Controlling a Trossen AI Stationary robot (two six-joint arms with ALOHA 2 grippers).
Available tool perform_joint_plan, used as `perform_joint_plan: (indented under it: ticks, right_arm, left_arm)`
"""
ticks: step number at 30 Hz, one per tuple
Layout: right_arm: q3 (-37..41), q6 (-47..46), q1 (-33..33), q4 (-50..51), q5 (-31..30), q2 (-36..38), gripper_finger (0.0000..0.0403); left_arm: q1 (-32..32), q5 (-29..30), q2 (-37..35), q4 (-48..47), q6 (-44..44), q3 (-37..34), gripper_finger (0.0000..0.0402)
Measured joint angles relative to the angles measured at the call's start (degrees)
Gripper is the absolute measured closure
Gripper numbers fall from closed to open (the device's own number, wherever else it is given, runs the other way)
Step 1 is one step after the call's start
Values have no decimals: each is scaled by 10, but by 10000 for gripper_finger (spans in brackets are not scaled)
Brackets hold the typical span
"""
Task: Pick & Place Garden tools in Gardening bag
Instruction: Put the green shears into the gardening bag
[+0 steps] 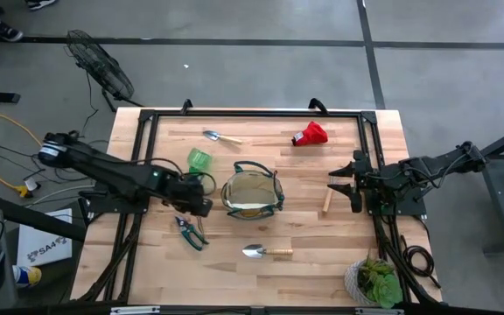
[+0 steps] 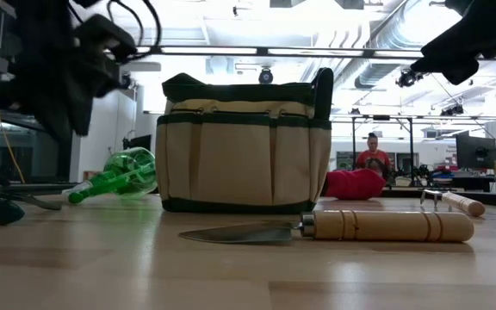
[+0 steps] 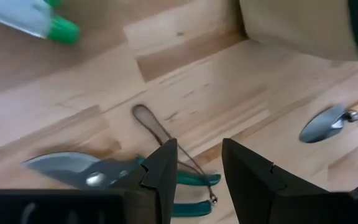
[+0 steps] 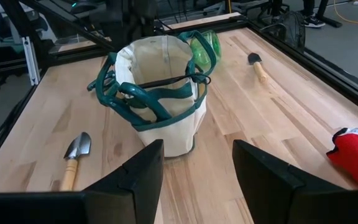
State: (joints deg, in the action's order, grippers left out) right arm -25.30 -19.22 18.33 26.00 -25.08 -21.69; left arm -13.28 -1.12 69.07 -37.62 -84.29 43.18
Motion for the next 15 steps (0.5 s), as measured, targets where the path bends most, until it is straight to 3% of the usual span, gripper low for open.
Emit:
perform_joint_plan:
  ticks: [4,9,15]
  right_arm:
    - [0,0,0,0,0,0,220]
    - [0,0,0,0,0,0,220]
    - [0,0,0,0,0,0,220]
  left_arm:
    - [0,-3,46,66,15,0,278]
    - [1,-23,80,73,-30,0,271]
    - [1,-22,90,72,-73,0,222]
